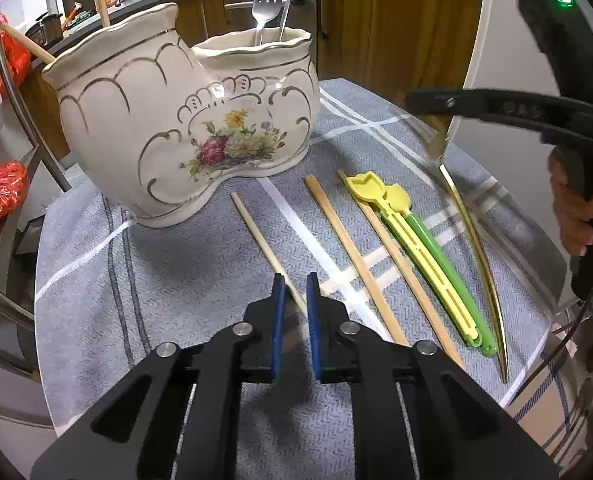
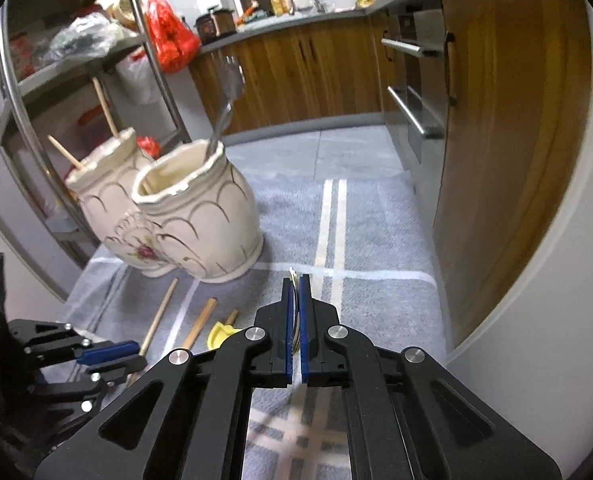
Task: Organize utensils
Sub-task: 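Grasp a third wooden chopstick with the left tool while the right tool grasps a gold fork, then carry the chopstick into the tall compartment with left while right carries fork to small one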
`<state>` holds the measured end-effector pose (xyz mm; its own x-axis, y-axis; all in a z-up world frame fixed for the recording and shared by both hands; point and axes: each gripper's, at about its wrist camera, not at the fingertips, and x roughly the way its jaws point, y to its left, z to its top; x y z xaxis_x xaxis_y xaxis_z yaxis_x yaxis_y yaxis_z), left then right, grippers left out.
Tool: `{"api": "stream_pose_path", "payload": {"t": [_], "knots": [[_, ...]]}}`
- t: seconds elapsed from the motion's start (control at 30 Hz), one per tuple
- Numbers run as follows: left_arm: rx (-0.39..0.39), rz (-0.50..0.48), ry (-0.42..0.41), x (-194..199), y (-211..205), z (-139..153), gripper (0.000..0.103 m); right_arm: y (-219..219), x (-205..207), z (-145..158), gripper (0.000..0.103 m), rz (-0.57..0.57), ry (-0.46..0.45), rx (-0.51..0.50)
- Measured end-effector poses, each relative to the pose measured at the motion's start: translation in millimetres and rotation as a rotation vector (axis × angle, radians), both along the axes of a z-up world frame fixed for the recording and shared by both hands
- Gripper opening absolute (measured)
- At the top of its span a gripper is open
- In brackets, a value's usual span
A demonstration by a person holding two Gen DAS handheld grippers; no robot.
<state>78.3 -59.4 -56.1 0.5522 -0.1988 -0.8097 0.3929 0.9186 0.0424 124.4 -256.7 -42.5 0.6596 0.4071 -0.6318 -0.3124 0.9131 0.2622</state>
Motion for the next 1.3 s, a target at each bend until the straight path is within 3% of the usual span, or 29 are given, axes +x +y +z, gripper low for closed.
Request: {"api": "stream_pose_path", "payload": {"t": [0.17, 0.7, 0.87, 0.93, 1.13, 1.2, 1.3], "knots": [[0.009, 0.007, -0.015, 2.2, 5.2, 5.1, 0.0, -9.1, -19.2, 18.6, 0.004, -0.008, -0.064, 0.037], [-0.041, 0.027, -0.023, -3.7, 19.1, 14.0, 0.0, -24.9, -62.1, 69.9, 0.004, -0.039, -0.231, 0.097], [-0.046, 0.038, -0.01, -3.8, 19.5, 12.7, 0.012, -30.2, -70.5, 78.7, 0.004, -0.08, -0.282, 0.111], [-0.047, 0.044, -0.008, -2.5, 16.4, 10.7, 0.028, -32.8, -72.7, 81.3, 0.004, -0.102, -0.298, 0.116], [-0.029, 0.069, 0.008, 4.7, 5.4, 0.3, 0.028, -32.1, -75.2, 85.4, 0.004, -0.123, -0.326, 0.106], [-0.006, 0.075, 0.002, 7.4, 1.7, -2.9, 0.027, -29.7, -76.2, 85.4, 0.004, -0.121, -0.335, 0.094], [0.038, 0.081, -0.028, 9.1, -3.5, -4.9, 0.005, -27.1, -78.9, 86.6, 0.004, -0.111, -0.343, 0.093]]}}
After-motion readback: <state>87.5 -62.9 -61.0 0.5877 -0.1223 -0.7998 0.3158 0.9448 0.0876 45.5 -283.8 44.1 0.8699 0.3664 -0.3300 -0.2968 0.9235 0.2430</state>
